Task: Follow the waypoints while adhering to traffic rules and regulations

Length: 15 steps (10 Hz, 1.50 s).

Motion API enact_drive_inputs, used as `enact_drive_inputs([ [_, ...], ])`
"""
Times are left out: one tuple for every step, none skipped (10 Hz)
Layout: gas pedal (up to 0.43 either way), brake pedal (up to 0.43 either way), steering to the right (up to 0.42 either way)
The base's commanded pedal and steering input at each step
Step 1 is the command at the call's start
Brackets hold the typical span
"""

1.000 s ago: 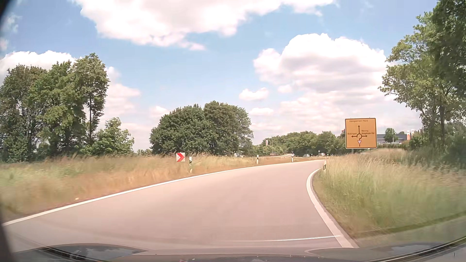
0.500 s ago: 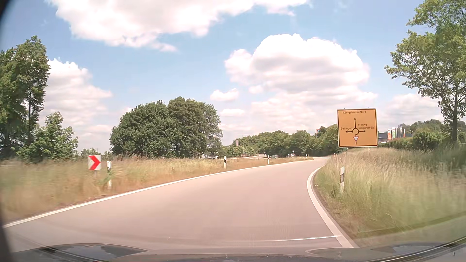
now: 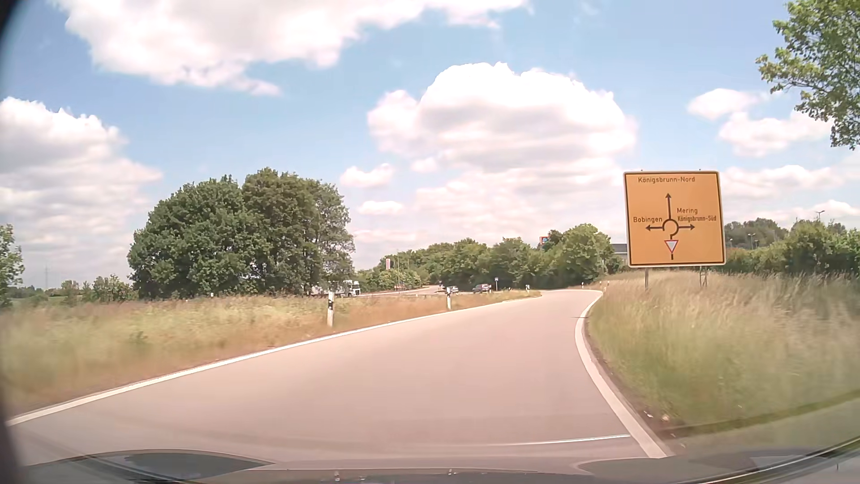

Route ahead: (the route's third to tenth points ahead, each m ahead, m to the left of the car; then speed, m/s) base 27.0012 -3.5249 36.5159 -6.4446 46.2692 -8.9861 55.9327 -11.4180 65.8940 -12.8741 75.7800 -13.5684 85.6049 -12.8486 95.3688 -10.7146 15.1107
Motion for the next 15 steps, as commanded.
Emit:
enact_drive_inputs([
  [0.177, 0.012, 0.053],
  [0.177, 0.012, 0.051],
  [0.177, 0.012, 0.050],
  [0.177, 0.012, 0.050],
  [0.177, 0.012, 0.050],
  [0.177, 0.012, 0.050],
  [0.177, 0.012, 0.050],
  [0.177, 0.012, 0.049],
  [0.177, 0.012, 0.048],
  [0.177, 0.012, 0.046],
  [0.169, 0.012, 0.043],
  [0.169, 0.012, 0.041],
  [0.157, 0.012, 0.040],
  [0.138, 0.012, 0.039],
  [0.098, 0.012, 0.036],
])
